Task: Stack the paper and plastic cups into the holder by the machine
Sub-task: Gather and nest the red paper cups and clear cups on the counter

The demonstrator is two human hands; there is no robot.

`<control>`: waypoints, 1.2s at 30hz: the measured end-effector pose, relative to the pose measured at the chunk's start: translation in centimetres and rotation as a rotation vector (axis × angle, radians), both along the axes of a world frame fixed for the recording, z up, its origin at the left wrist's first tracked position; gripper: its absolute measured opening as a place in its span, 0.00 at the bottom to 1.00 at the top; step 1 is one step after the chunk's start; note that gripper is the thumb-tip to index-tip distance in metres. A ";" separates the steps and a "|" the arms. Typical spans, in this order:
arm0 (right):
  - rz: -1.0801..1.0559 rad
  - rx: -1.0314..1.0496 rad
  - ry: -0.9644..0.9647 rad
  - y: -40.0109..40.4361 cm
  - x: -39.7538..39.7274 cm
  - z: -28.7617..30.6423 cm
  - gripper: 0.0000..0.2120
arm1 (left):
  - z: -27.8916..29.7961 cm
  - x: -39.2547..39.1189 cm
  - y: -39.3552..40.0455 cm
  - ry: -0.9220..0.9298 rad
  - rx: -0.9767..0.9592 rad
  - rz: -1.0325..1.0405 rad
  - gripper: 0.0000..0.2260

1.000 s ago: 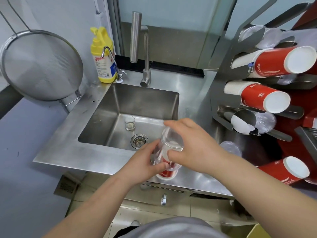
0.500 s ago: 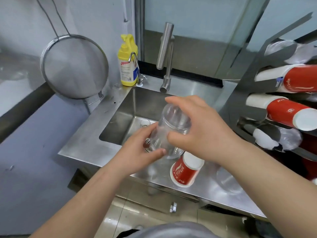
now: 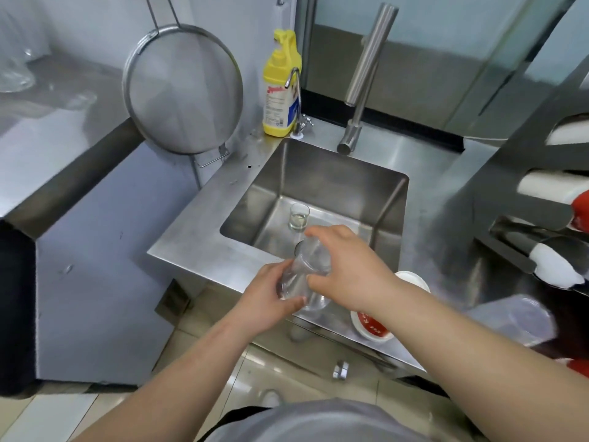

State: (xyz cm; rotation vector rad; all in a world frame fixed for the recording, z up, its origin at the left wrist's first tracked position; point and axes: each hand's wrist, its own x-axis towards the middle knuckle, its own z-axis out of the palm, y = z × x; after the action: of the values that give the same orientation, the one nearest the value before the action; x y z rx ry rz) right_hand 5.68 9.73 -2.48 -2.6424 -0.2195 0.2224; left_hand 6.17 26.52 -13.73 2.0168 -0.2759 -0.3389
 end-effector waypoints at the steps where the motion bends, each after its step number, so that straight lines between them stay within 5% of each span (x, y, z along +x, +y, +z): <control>1: 0.001 -0.005 0.007 0.1 0.1 -0.3 0.34 | -0.4 0.0 -0.1 0.000 0.008 -0.002 0.26; 27: 0.001 -0.058 0.160 0.0 0.1 -1.9 0.38 | -1.9 0.5 -0.2 -0.007 0.134 -0.067 0.32; 36: 0.053 -0.105 0.149 -0.6 0.8 0.4 0.32 | -0.6 1.2 1.5 -0.040 0.242 -0.110 0.34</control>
State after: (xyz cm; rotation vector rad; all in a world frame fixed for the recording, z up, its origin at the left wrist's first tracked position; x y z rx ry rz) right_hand 6.48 9.15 -2.12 -2.7099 -0.2339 0.4579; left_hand 7.39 28.05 -14.34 2.2537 -0.3874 -0.4179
